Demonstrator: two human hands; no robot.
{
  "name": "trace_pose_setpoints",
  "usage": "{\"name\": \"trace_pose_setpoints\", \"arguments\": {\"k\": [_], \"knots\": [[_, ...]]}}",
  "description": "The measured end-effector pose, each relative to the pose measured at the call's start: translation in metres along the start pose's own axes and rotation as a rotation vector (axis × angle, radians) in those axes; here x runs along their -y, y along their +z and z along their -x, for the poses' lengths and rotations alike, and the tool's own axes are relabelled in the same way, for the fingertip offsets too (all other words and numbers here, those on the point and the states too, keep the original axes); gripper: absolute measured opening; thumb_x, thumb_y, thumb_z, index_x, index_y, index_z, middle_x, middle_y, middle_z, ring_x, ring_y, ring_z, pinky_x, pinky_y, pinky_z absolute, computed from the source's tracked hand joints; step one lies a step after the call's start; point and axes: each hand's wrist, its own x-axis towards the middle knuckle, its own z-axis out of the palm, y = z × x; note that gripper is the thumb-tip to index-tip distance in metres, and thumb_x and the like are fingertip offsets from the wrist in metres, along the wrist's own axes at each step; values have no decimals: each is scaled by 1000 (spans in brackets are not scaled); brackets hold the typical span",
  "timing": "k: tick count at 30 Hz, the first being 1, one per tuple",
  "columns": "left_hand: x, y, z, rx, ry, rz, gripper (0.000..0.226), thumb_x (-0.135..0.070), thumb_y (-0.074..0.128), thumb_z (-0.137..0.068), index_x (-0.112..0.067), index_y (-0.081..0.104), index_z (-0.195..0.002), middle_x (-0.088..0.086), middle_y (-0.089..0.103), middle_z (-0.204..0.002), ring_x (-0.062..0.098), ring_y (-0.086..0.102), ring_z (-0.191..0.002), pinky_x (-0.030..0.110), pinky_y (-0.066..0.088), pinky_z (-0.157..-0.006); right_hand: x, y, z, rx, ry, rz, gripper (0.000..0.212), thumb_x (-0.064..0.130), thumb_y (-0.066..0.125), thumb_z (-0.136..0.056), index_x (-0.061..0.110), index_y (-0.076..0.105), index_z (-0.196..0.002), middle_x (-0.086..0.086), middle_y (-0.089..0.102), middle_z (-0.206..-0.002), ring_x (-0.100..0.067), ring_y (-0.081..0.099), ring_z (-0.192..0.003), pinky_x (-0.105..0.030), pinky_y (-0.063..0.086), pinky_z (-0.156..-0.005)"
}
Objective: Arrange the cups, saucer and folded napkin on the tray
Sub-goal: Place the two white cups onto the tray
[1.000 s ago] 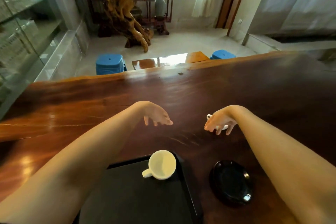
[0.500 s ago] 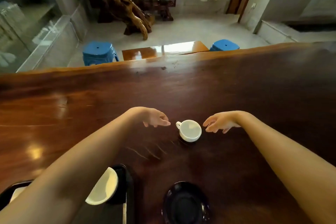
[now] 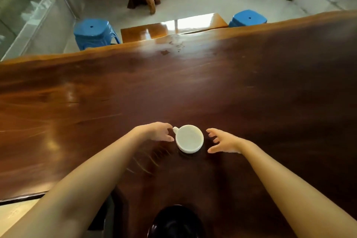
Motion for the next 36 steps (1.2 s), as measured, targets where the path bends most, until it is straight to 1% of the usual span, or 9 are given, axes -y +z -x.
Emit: {"name": "trace_pose_setpoints", "arguments": {"k": [4, 7, 12, 18, 23, 26, 30, 34, 36], "knots": [[1, 11, -22, -78, 98, 189, 72, -16, 66, -84, -18, 28, -145, 2, 57, -130, 21, 57, -114, 27, 43, -95, -5, 19, -18, -12, -112, -99, 103, 17, 80, -72, 27, 12, -149, -1, 28, -151, -19, 35, -134, -39, 35, -111], [3, 20, -34, -107, 174, 249, 68, -12, 69, -80, -24, 38, -140, -1, 53, -133, 18, 49, -120, 30, 40, -100, -6, 34, -28, -17, -202, -170, 107, 20, 81, -70, 31, 9, -148, 3, 20, -152, -16, 29, -136, -37, 32, -113], [6, 31, -41, -122, 209, 390, 58, -3, 69, -78, -23, 51, -129, -9, 54, -109, 12, 50, -110, 23, 40, -93, -6, 47, -38, -30, -291, -299, 104, 19, 82, -70, 34, 11, -145, 10, 14, -152, -5, 21, -131, -30, 22, -111], [11, 36, -39, -99, 198, 501, 61, -3, 69, -78, -28, 48, -129, -14, 52, -112, 10, 48, -113, 24, 39, -96, -10, 44, -39, -32, -295, -391, 96, 11, 80, -71, 32, 18, -142, 10, 25, -145, -4, 29, -125, -21, 30, -101], [11, 35, -29, -54, 189, 587, 66, -2, 72, -76, -29, 46, -130, -11, 48, -117, 12, 46, -118, 30, 42, -103, -7, 42, -33, -18, -293, -413, 86, 10, 78, -73, 38, 24, -134, 15, 31, -132, -6, 32, -124, -27, 31, -106], [12, 33, -18, -45, 207, 644, 68, 1, 72, -74, -30, 46, -129, -9, 49, -119, 12, 48, -118, 23, 45, -96, -1, 39, -25, -5, -317, -422, 83, 10, 78, -73, 41, 26, -130, 14, 33, -134, -8, 33, -127, -29, 32, -108], [16, 23, 7, -70, 240, 718, 70, 0, 75, -73, -31, 46, -128, -8, 51, -122, 13, 48, -121, 26, 45, -99, 17, 33, -9, -28, -367, -411, 83, 12, 79, -72, 43, 28, -130, 12, 34, -139, -11, 34, -131, -32, 33, -110], [23, 9, 43, -143, 277, 690, 67, -6, 78, -73, -34, 47, -126, -16, 54, -116, 3, 51, -112, 10, 42, -87, 44, 28, 12, -1, -460, -380, 80, 11, 79, -72, 51, 33, -123, 9, 36, -140, -12, 38, -129, -30, 36, -109], [28, 4, 64, -195, 278, 686, 67, -9, 79, -73, -36, 46, -124, -21, 54, -113, -2, 52, -107, 8, 41, -84, 60, 28, 21, 15, -495, -357, 81, 11, 79, -73, 47, 32, -127, 10, 38, -138, -12, 41, -127, -26, 38, -105]]}}
